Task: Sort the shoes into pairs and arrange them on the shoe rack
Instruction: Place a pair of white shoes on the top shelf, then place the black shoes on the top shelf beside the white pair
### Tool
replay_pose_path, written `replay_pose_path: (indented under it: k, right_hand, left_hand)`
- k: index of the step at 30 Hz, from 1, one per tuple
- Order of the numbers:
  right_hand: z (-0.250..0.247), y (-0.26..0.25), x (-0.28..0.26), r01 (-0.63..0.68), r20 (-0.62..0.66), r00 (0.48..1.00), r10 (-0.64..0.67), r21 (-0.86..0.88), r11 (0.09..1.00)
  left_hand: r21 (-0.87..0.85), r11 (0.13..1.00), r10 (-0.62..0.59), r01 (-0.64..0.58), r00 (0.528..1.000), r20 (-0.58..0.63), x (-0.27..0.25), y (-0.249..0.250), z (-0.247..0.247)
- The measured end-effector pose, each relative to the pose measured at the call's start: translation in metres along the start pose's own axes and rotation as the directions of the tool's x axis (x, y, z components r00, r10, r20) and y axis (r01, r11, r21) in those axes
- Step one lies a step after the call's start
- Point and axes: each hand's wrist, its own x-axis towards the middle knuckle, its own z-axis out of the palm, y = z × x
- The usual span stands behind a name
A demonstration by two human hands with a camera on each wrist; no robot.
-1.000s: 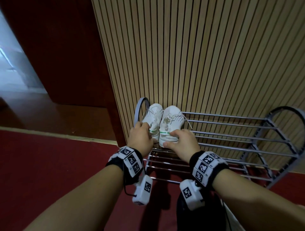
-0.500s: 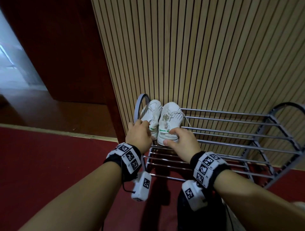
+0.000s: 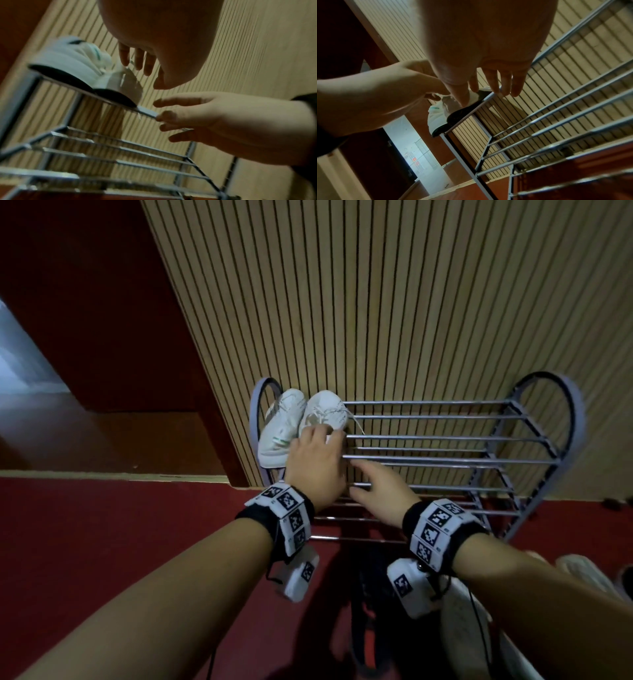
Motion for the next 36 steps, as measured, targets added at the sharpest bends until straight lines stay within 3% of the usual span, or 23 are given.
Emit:
replay_pose_path:
  k: [4,9,12,16,19,21,25,27,29,31,36]
  right_hand:
    - [-0.008,0.034,-0.034,-0.078,-0.011,0.997,0.078,0.004,0.997]
    - [0.0,0.094,-0.076,-0.214,0.042,0.975,0.217,-0.075,0.974]
    - [0.014,0.126,-0.096,-0.305,0.116,0.94,0.321,-0.135,0.943]
    - [0.044,0.154,-0.114,-0.379,0.193,0.891,0.411,-0.183,0.907]
    - [0.07,0.167,-0.124,-0.345,0.264,0.865,0.428,-0.307,0.887]
    - [0.085,0.176,-0.127,-0.288,0.328,0.835,0.442,-0.423,0.859]
    - [0.102,0.185,-0.135,-0.295,0.365,0.772,0.52,-0.519,0.802]
    - [0.111,0.192,-0.139,-0.376,0.329,0.753,0.57,-0.495,0.783]
    - [0.115,0.197,-0.142,-0.48,0.332,0.706,0.626,-0.425,0.767]
    - [0.119,0.204,-0.145,-0.547,0.363,0.652,0.666,-0.383,0.744]
    - [0.122,0.2,-0.142,-0.609,0.408,0.545,0.732,-0.408,0.68]
  left_hand:
    - [-0.109,0.993,-0.014,0.038,0.978,0.21,-0.024,0.051,0.028]
    - [-0.011,0.999,-0.026,0.036,0.869,0.493,-0.064,0.076,0.077]
    - [0.016,0.992,-0.11,0.129,0.765,0.635,-0.078,0.077,0.1]
    - [0.031,0.932,-0.257,0.362,0.595,0.762,-0.093,0.079,0.135]
    - [0.014,0.877,-0.265,0.48,0.459,0.848,-0.114,0.089,0.163]
    - [0.007,0.866,-0.235,0.5,0.396,0.888,-0.13,0.095,0.181]
    - [0.0,0.819,-0.248,0.573,0.353,0.902,-0.157,0.093,0.213]
    - [0.009,0.746,-0.28,0.666,0.301,0.912,-0.166,0.09,0.224]
    - [0.03,0.677,-0.3,0.735,0.239,0.923,-0.175,0.088,0.233]
    - [0.042,0.636,-0.311,0.771,0.206,0.928,-0.186,0.087,0.242]
    - [-0.009,0.64,-0.292,0.768,0.255,0.922,-0.204,0.087,0.246]
